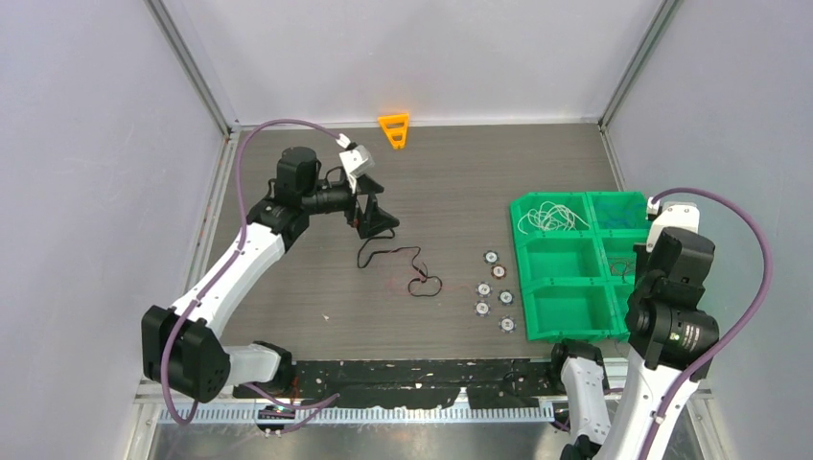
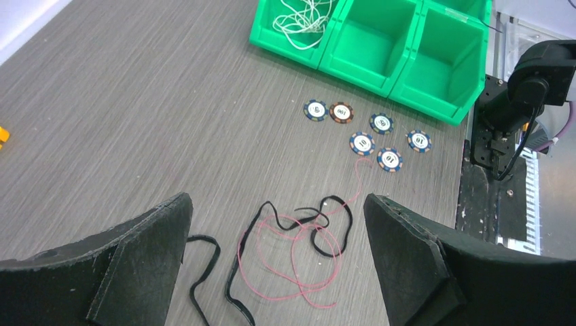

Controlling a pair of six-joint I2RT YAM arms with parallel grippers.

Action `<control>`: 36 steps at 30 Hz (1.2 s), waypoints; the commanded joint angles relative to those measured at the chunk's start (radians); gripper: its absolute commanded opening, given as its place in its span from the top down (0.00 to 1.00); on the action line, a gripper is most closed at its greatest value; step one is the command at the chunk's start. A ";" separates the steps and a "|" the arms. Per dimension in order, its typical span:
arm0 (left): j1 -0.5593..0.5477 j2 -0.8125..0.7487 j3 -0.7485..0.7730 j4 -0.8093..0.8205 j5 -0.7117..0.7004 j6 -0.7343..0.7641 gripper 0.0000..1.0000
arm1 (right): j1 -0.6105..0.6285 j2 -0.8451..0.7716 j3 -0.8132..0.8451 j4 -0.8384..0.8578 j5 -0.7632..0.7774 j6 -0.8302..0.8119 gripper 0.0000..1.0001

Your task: Untangle the cables

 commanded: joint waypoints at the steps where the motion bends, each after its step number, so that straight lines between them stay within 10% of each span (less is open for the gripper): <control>1: -0.008 0.015 0.065 0.056 0.039 -0.015 0.00 | -0.005 0.084 0.070 0.033 0.135 -0.071 0.95; 17: -0.022 0.052 0.129 0.038 0.026 -0.018 0.00 | -0.272 0.421 0.357 0.034 -0.203 -0.282 0.95; 36: -0.036 0.079 0.162 -0.008 0.011 -0.017 0.01 | -0.458 0.373 0.152 0.127 -0.307 -0.530 0.95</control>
